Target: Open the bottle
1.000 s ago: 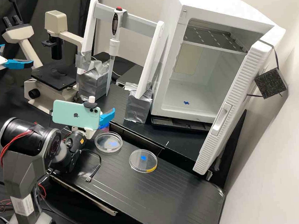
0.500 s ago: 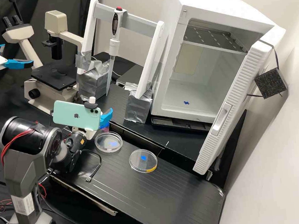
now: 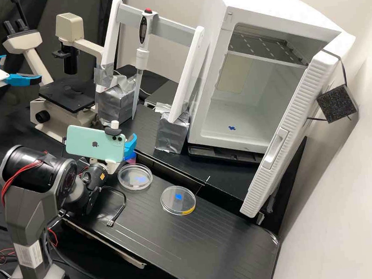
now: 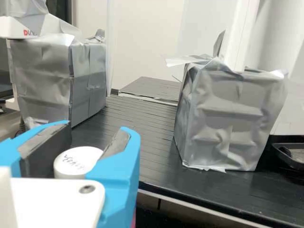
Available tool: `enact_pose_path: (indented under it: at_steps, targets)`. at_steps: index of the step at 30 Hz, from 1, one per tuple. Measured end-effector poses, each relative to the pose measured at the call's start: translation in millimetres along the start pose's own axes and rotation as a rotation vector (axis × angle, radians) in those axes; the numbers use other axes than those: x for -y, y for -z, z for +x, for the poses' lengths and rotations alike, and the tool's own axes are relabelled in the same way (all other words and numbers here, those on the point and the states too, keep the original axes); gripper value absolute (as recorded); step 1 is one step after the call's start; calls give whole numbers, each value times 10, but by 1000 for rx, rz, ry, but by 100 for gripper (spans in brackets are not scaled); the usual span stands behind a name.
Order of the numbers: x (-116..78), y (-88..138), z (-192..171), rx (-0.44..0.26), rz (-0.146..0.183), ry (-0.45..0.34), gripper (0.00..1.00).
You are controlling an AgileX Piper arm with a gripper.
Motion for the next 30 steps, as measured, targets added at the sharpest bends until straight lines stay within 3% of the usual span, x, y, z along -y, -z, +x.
enact_pose_path:
  at_steps: [30]
  targets:
    - [-10,34,3,7,6,9,0]
